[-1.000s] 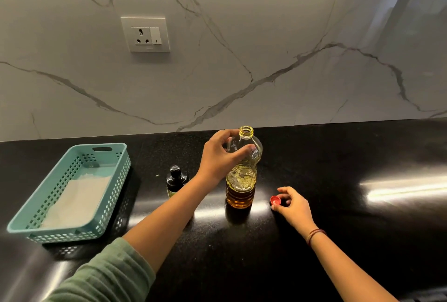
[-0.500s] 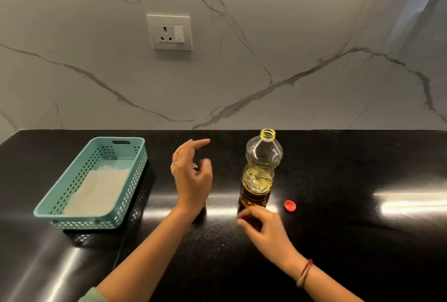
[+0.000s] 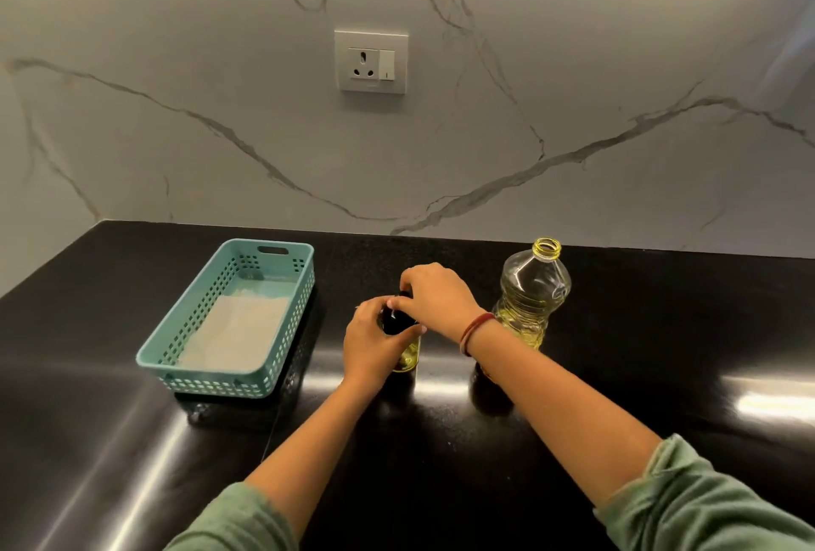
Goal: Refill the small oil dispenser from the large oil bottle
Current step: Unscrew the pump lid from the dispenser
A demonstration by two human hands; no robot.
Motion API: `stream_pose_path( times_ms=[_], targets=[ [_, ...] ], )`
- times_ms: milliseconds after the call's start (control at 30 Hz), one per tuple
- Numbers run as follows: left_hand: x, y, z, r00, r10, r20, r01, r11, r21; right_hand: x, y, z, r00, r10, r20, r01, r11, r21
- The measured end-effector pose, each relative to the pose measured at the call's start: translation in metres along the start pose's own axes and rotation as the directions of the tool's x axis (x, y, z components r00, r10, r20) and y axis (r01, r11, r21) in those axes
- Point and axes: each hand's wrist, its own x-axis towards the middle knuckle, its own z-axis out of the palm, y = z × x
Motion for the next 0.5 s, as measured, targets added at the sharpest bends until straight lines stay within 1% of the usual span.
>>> stream_pose_path(
  times_ms=[133, 267, 400, 500],
  targets=[
    [0.005, -0.006, -0.002, 0.999, 0.005, 0.044, -0.005, 1.0, 0.001, 0.004, -0.005, 0.002, 1.0, 0.016, -0.023, -0.017, 1.0, -0.02],
    [0.008, -0.01, 0.0, 0.998, -0.021, 0.051, 0.024, 0.998, -0.055, 0.006, -0.014, 0.001, 1.0, 0.0, -0.008, -0.001, 0.997, -0.077],
    [0.009, -0.014, 0.003, 0.998, -0.059, 0.033, 0.062, 0.993, -0.095, 0.01, -0.016, -0.004, 0.996, -0.047, 0.081, 0.056, 0.992, -0.113],
    [0.007, -0.013, 0.003, 0.996, -0.083, 0.033, 0.087, 0.986, -0.143, 0.012, -0.015, -0.011, 0.982, -0.065, 0.176, 0.077, 0.995, -0.062]
  ],
)
